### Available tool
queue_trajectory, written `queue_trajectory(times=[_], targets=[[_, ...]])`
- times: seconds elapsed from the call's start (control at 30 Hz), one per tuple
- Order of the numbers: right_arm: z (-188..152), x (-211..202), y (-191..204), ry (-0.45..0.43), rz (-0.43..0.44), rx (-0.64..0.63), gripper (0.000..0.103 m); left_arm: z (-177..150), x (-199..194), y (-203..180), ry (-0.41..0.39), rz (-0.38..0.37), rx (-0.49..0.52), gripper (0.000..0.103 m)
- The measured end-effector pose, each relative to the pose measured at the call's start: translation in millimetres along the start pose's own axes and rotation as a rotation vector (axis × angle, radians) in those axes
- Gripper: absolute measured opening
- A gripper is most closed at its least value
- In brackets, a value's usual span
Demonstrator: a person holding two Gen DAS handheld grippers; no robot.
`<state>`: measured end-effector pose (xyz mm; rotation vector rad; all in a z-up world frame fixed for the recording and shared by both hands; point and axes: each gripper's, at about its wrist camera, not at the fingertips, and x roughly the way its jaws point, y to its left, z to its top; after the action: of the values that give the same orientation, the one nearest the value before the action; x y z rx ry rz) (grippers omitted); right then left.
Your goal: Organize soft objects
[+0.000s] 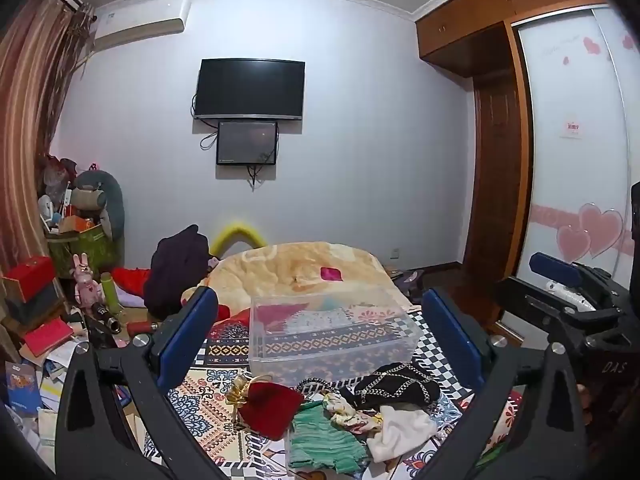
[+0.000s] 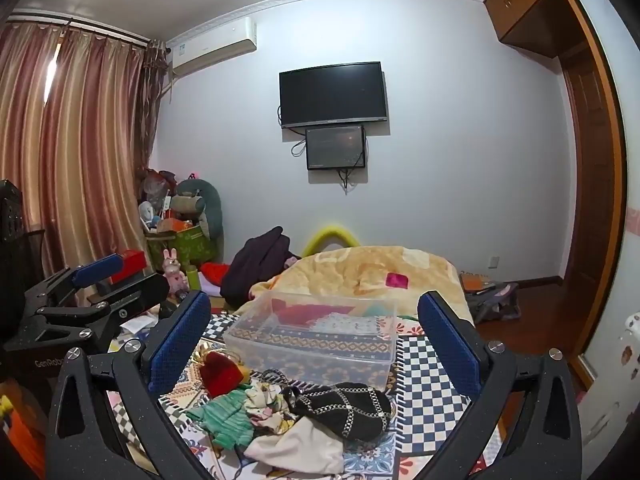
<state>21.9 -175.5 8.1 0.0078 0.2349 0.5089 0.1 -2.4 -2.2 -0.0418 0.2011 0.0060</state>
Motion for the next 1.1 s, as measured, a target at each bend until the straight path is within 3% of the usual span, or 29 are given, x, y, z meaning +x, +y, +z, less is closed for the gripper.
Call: queue_trajectory(times=[1.1], targets=[[0.7,0.0,-1.3,0.001,-0.003,0.015,0.103,1.0,-1.9,-3.5,-0.006,-0.002,0.009,0.103]])
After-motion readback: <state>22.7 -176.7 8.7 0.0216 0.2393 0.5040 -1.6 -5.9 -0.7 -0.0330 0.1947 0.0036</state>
